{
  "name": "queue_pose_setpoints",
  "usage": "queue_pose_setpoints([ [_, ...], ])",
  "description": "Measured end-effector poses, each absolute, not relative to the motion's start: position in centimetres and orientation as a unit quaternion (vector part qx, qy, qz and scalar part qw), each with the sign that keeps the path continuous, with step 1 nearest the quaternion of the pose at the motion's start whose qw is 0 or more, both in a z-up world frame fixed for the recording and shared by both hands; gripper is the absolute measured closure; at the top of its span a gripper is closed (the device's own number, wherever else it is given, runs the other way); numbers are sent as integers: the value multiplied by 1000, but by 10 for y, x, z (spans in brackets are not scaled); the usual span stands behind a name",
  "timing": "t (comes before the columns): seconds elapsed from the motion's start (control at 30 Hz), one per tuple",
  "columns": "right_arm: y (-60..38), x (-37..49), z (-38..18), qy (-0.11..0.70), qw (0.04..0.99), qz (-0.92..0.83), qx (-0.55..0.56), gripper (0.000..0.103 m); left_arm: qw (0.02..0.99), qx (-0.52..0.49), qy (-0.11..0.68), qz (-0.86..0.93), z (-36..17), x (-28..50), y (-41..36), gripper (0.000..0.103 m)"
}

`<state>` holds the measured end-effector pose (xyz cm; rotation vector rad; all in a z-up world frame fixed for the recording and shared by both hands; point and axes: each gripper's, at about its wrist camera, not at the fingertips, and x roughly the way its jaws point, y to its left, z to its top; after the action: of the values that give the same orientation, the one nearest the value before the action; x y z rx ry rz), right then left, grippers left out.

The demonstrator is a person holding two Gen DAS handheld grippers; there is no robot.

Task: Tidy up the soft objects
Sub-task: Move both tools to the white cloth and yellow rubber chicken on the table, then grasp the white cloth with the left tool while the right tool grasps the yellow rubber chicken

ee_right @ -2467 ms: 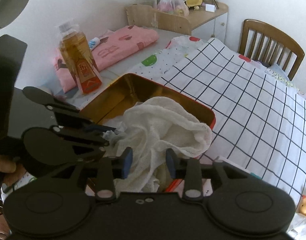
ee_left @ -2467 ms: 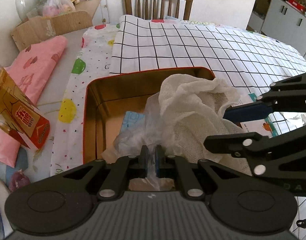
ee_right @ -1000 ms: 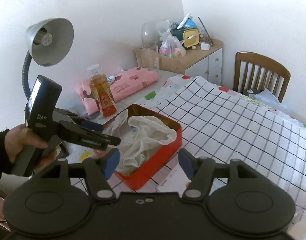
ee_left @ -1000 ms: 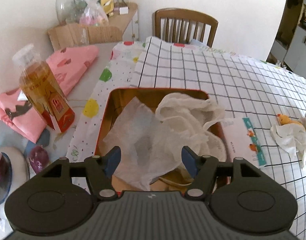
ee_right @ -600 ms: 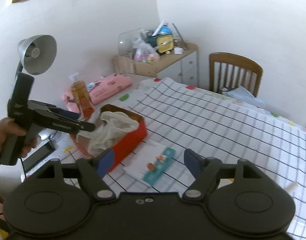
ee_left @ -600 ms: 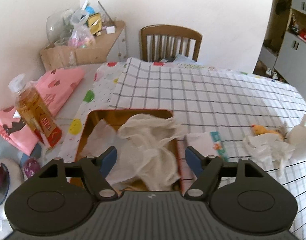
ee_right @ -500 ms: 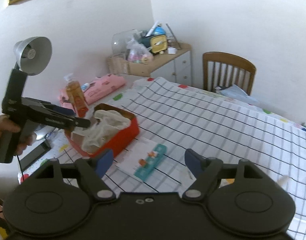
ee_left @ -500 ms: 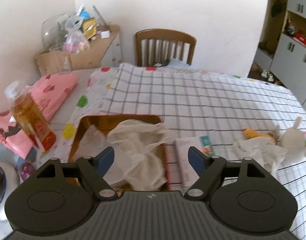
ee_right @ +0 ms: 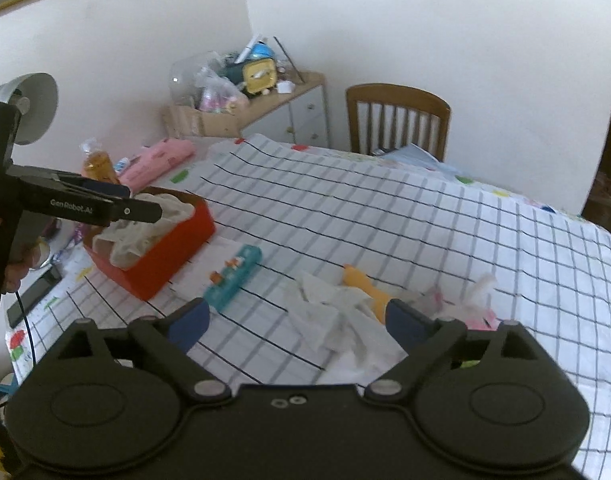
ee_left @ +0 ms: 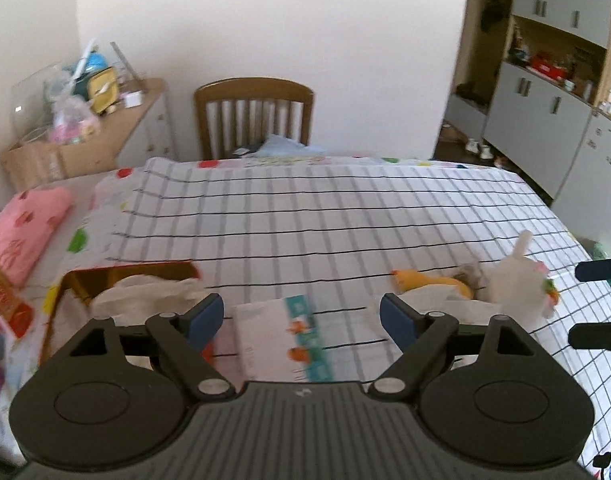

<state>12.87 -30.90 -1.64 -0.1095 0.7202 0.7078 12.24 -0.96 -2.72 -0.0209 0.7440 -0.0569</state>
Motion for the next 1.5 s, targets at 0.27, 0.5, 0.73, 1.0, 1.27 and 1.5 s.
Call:
queue_pose_setpoints([
  [0.27,-329,141,-28,366,872,322,-42,7,925,-5,372,-82,-50,151,-57,17],
  [0.5,-331,193,-11,374,875,304,-42,7,916,-7,389,-100,-78,173,-89,17],
  [0.73,-314,242,-28,418,854,306,-35,8,905,5,409,-116,-105,188,-114,17],
  [1.0,-285,276,-61,464,827,314,-46,16,899,-1,420,-120,-127,201,-124,17],
  [1.27,-261,300,-85,503,800,323,-50,26,893,16,429,-136,-150,209,-140,17],
  [1.5,-244,308,-104,526,783,324,-65,30,888,41,436,-141,-167,214,-152,17],
])
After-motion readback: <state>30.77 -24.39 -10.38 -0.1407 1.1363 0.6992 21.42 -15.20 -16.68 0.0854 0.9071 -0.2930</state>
